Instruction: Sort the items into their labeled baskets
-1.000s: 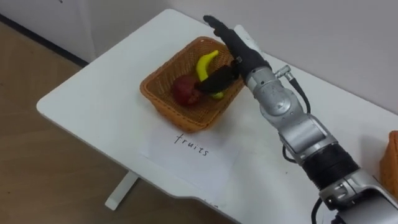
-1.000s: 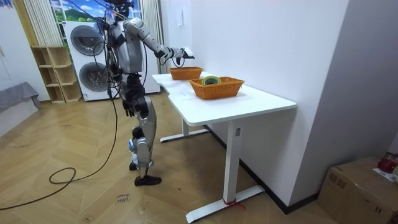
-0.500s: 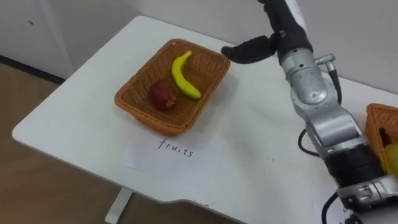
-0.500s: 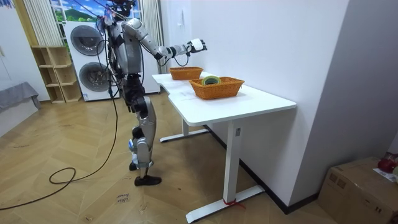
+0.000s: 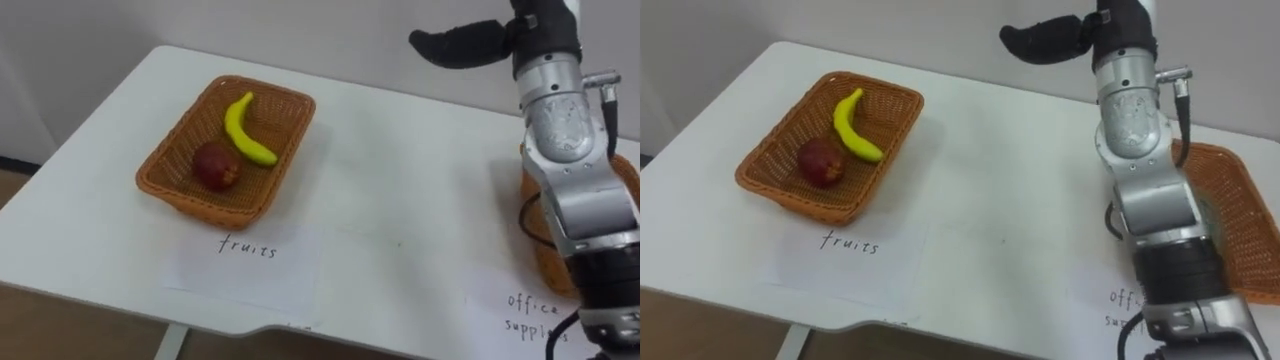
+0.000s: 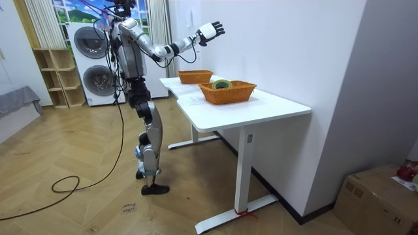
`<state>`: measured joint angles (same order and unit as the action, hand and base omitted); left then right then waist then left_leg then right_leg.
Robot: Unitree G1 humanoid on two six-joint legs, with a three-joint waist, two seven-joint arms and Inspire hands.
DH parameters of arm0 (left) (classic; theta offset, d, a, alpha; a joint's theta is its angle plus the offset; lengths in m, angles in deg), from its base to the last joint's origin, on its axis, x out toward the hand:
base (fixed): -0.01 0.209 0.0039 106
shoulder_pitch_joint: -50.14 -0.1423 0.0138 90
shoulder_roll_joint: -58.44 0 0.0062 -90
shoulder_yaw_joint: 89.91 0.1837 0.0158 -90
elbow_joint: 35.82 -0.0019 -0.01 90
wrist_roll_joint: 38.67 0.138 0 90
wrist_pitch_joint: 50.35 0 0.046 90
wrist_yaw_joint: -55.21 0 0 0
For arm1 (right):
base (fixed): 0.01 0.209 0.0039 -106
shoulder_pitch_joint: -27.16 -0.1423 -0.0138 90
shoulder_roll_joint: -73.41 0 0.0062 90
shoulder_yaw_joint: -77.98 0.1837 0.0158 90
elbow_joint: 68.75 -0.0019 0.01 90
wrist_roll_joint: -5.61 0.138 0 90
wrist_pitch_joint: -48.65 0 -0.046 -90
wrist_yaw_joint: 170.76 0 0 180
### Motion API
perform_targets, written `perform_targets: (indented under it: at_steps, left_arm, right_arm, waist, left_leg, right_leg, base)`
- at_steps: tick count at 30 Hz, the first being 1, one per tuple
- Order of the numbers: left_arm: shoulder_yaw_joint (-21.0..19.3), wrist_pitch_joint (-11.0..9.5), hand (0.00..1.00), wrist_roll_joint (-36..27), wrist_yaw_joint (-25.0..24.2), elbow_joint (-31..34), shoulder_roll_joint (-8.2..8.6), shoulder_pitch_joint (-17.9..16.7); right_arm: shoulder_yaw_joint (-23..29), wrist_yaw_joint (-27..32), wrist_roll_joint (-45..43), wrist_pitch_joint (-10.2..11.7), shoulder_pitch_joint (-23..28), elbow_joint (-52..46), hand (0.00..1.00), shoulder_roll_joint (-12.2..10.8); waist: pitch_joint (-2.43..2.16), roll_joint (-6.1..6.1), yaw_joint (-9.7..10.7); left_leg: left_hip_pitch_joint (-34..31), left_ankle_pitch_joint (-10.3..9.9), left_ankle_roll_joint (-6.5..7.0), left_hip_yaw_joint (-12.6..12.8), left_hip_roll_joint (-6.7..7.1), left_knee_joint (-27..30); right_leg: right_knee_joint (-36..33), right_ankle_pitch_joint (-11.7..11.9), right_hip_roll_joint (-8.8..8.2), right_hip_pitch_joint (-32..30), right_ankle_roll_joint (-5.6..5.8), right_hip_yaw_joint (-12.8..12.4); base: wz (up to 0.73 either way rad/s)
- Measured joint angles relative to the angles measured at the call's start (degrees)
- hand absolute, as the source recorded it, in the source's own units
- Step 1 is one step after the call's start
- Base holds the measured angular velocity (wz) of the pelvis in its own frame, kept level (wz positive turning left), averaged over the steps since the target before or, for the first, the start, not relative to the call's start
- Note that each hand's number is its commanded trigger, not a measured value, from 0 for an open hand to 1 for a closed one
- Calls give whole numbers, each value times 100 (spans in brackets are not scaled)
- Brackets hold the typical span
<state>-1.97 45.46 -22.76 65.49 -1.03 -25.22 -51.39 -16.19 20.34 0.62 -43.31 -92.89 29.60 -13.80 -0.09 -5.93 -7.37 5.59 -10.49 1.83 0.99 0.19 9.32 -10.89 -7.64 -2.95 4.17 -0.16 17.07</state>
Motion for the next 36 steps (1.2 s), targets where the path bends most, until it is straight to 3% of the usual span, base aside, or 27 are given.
perform_targets:
  at_steps: [3, 8, 13, 20, 26, 28, 36]
  left_arm:
    - [-24, -3, 0, -1, 5, 24, -4, -166]
    - [-115, -2, 0, -3, 0, 52, -3, -395]
    - [-148, -6, 0, -1, -81, 29, -33, -392]
    - [-172, -126, 0, -71, -45, -85, 6, -192]
    - [-232, -279, 0, -71, 86, -143, -48, -165]
    - [-235, -327, 0, -72, 87, -208, -88, -199]
    - [-343, -346, 0, -252, 88, -213, -82, -299]
  right_arm:
    - [176, 33, 21, 31, 48, -101, 0, 27]
    - [428, 99, 113, 69, 50, -105, 0, 264]
    - [728, 258, 116, 114, 50, -109, 0, 604]
    - [1145, 516, 146, 191, 255, -115, 0, 733]
    - [1503, 813, 279, 271, 744, -420, 0, 953]
    - [1577, 882, 272, 310, 1070, -480, 0, 977]
    - [2219, 1222, 260, 317, 1578, -483, 0, 977]
  waist:
    - [-1, 5, 34]
    - [7, 16, 157]
    - [9, 29, 355]
    - [1, 1, 654]
    - [-5, -49, 779]
    - [-32, -100, 879]
    - [10, -136, 1064]
  left_leg:
    - [23, -10, -1, 77, -23, 2]
    - [32, -14, -5, 141, -40, 0]
    - [8, -18, -7, 201, -52, -15]
    - [23, -23, -13, 378, -78, -65]
    - [206, -66, -46, 591, -147, -164]
    - [212, -89, -68, 655, -175, -165]
    - [207, -145, -51, 783, -177, -164]
  right_leg:
    - [13, 20, 36, 0, -7, -111]
    - [14, 37, 51, -18, -15, -151]
    - [-12, 41, 73, -111, -22, -290]
    - [-77, 46, 107, -230, -30, -459]
    - [-85, 49, 188, -207, -35, -609]
    - [-80, 51, 216, -194, -40, -611]
    - [-76, 49, 243, -255, -42, -769]
  base:
    - [-9]
    - [-7]
    - [-10]
    - [-15]
    - [-20]
    - [-13]
    - [-9]
